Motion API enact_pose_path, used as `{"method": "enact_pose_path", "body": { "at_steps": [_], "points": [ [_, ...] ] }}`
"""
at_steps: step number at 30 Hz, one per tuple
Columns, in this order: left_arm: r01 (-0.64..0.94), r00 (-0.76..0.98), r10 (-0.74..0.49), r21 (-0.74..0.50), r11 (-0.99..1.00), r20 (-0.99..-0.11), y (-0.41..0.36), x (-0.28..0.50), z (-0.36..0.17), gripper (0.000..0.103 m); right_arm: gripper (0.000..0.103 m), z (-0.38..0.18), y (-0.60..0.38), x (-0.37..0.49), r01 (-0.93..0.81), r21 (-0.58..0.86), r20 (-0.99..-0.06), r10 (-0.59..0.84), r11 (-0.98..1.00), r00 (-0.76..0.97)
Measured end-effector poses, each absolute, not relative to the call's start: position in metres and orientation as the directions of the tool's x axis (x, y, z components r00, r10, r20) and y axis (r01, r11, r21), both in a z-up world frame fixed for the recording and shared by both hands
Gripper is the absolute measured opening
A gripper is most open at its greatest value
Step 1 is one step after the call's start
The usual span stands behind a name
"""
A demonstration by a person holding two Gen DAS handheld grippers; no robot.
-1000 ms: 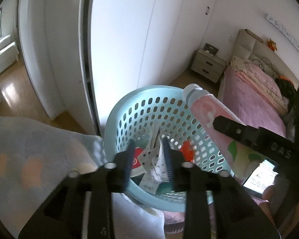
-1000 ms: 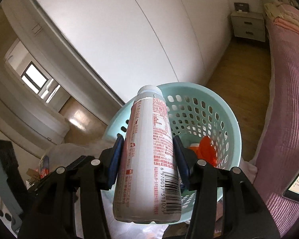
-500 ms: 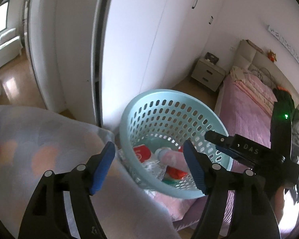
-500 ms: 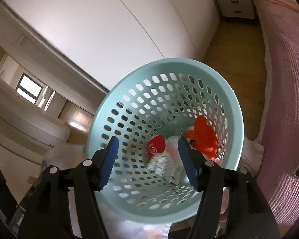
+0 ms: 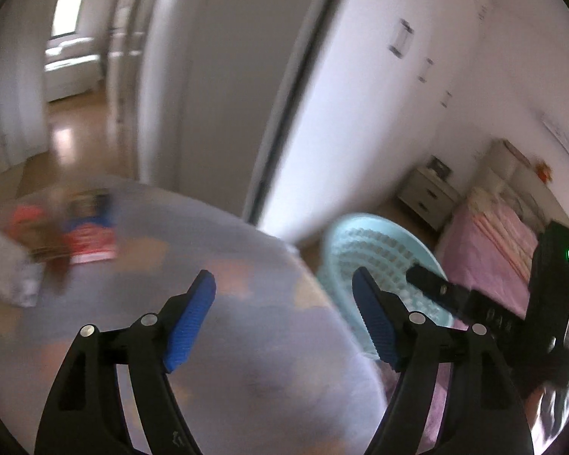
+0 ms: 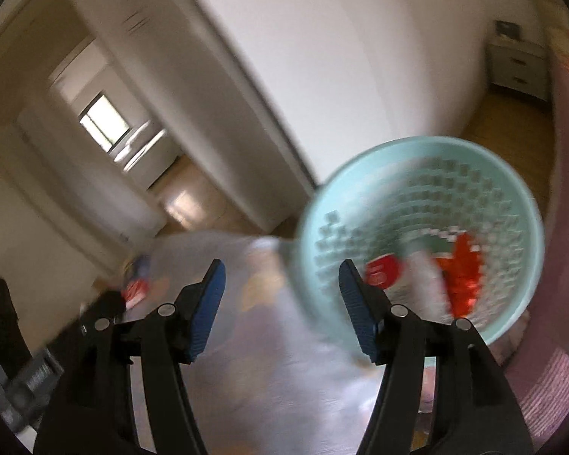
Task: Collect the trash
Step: 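Move both empty tools back to the table toward the carton and paper bag, then grasp the white milk carton with the left tool while the right tool grasps the brown paper bag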
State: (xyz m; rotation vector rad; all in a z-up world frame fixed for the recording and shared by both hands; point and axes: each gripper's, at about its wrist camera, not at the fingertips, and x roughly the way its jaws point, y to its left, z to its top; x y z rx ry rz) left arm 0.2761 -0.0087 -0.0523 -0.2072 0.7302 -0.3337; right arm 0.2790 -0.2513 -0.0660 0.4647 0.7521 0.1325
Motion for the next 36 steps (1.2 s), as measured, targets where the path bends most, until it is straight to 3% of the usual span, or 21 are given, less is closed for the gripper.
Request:
{"method": "enact_pose_path", "body": {
  "at_steps": [7, 20, 28, 36],
  "points": [
    [0.035, 0.757, -0.209, -0.28, 0.959, -0.619, 0.079, 0.271, -0.039, 0.078, 0.059, -0.071, -0.162, 0.287, -0.117, 0.415, -0.627, 0.377, 0.902, 0.681],
    [-0.331, 0.739, -0.041, -0.415, 0.848, -0.673, 0.218, 0.293, -0.055, 0.081, 0.059, -0.1, -0.08, 0.292, -0.252, 0.293, -0.65, 0.386, 0.922, 0.655],
    [-0.444, 0.674, -0.063, -0.471, 0.762, -0.736, 0.243, 0.319, -0.09, 0.081, 0.059, -0.106, -0.086, 0.294, -0.26, 0.315, -0.648, 0.408, 0.913, 0.643],
    [-0.509, 0.635, 0.007, -0.412, 0.755, -0.773, 0.234, 0.332, -0.094, 0.081, 0.059, -0.111, -0.085, 0.297, -0.268, 0.328, -0.659, 0.422, 0.906, 0.622]
  ]
}}
